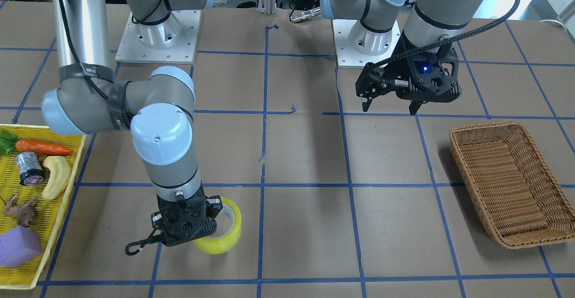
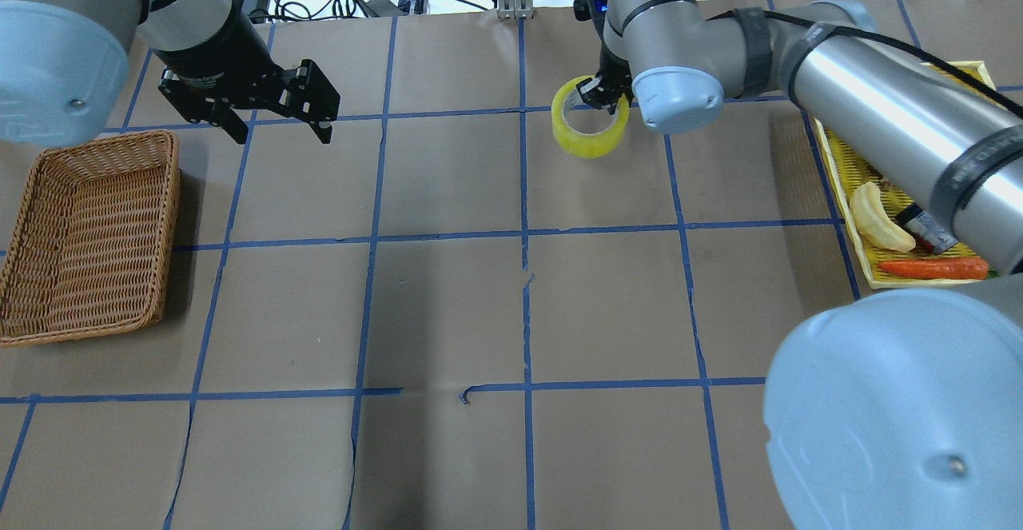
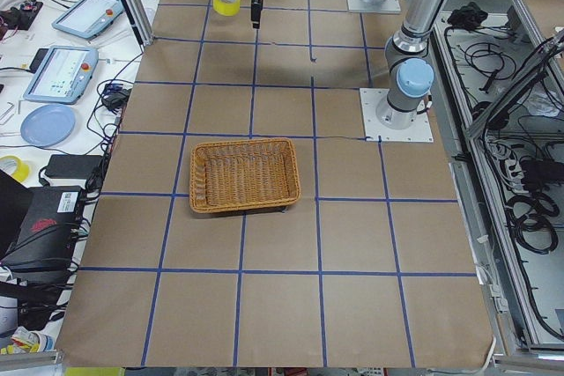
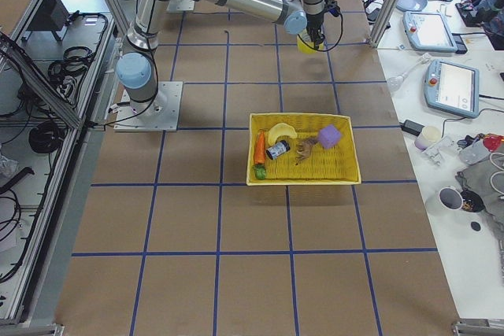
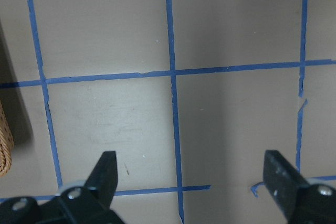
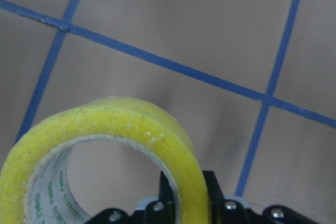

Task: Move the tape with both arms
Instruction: 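Lift the tape roll with the right gripper and set it mid-table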

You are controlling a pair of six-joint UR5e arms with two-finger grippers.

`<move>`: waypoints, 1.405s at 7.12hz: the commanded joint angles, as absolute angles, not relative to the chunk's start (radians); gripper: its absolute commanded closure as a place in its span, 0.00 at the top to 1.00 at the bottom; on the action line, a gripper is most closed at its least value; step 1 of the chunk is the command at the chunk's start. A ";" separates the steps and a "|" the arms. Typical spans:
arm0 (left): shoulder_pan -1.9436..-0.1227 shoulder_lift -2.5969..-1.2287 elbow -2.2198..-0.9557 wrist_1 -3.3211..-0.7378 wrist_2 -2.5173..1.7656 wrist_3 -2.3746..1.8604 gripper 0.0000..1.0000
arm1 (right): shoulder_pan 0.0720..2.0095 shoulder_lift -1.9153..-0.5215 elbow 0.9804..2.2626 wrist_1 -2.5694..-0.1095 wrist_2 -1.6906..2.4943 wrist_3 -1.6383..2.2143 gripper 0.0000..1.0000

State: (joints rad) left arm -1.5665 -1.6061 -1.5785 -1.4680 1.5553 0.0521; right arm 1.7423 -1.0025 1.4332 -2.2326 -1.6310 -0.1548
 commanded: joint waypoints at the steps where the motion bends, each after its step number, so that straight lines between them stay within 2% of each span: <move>1: -1.565 -1.606 -1.578 -1.468 1.555 0.052 1.00 | 1.761 -0.872 1.218 -2.215 -1.629 -0.104 0.00; 2: -1.565 -1.606 -1.578 -1.468 1.555 0.052 1.00 | 1.763 -0.824 1.189 -2.180 -1.556 -0.092 0.00; 4: -1.565 -1.606 -1.578 -1.468 1.555 0.052 1.00 | 1.769 -0.799 1.213 -2.174 -1.499 -0.103 0.00; 7: -1.566 -1.606 -1.580 -1.468 1.554 0.052 1.00 | 1.775 -0.785 1.247 -2.181 -1.488 -0.097 0.11; 8: -1.566 -1.606 -1.580 -1.468 1.552 0.052 1.00 | 1.775 -0.781 1.247 -2.183 -1.479 -0.095 0.51; 9: -1.566 -1.606 -1.580 -1.468 1.552 0.052 1.00 | 1.775 -0.788 1.240 -2.184 -1.479 -0.086 0.98; 10: -1.566 -1.606 -1.578 -1.468 1.552 0.052 1.00 | 1.775 -0.807 1.236 -2.181 -1.479 -0.086 1.00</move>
State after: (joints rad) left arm -1.5660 -1.6061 -1.5797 -1.4680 1.5526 0.0521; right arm 1.7747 -0.7910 1.2408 -2.1829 -1.4802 -0.0891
